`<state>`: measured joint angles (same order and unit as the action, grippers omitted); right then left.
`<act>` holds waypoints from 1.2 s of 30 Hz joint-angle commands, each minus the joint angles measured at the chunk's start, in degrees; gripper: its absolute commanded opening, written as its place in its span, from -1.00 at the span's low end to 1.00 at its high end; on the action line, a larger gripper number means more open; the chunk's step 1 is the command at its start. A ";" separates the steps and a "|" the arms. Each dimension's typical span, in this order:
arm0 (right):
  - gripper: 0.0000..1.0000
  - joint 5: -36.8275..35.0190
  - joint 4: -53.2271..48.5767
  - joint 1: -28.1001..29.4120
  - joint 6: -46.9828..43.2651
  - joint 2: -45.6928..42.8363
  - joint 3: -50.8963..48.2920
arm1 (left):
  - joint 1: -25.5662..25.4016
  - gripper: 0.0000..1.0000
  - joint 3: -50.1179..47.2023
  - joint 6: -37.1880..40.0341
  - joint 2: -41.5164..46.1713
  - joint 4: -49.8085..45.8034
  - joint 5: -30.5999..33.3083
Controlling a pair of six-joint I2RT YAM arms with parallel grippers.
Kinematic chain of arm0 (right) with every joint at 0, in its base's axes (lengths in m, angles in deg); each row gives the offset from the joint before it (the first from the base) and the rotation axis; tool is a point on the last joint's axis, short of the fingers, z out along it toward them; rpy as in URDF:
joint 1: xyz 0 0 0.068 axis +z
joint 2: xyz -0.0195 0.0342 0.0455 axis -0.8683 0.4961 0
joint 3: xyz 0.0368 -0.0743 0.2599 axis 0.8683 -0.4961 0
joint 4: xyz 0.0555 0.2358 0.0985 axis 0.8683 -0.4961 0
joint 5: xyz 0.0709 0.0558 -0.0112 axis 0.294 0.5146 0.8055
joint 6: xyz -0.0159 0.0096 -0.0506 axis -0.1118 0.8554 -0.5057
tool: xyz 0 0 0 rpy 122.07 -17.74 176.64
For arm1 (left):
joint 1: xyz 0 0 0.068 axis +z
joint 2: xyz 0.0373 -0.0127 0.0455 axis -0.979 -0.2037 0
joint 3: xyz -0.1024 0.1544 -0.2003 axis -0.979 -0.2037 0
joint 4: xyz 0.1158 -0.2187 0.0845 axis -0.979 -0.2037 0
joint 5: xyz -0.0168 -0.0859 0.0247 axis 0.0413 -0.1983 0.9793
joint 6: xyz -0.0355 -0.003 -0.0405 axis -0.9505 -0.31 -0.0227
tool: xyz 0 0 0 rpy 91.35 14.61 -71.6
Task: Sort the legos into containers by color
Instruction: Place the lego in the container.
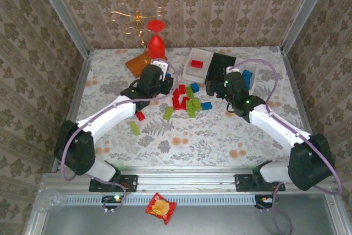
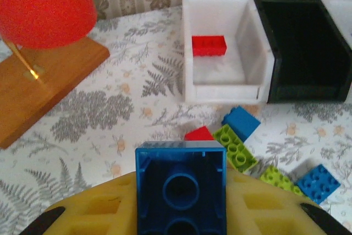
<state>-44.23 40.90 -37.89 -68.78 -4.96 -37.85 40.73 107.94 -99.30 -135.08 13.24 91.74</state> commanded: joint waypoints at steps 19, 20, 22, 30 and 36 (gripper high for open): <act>1.00 -6.00 -2.37 -4.61 2.31 -10.01 -4.88 | -1.24 -0.43 30.33 6.01 -23.59 -3.76 -4.24; 1.00 -6.09 -2.67 -4.81 2.75 -10.45 -5.21 | -1.14 -0.42 32.38 6.17 -25.33 -4.19 -4.52; 1.00 -5.90 -3.54 -5.20 2.94 -11.10 -5.20 | -0.93 -0.43 38.08 6.34 -29.55 -6.55 -5.04; 1.00 -7.83 -11.38 -5.55 0.72 -12.87 -0.87 | -1.92 -0.42 52.62 3.38 -40.30 -10.28 -9.28; 1.00 -10.84 -15.18 -10.46 1.94 -20.10 -0.57 | -6.32 -0.43 58.76 -2.73 -46.35 -7.52 -14.05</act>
<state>-51.66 29.45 -45.69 -68.15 -21.09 -40.78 37.25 163.02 -97.51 -179.52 4.65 82.15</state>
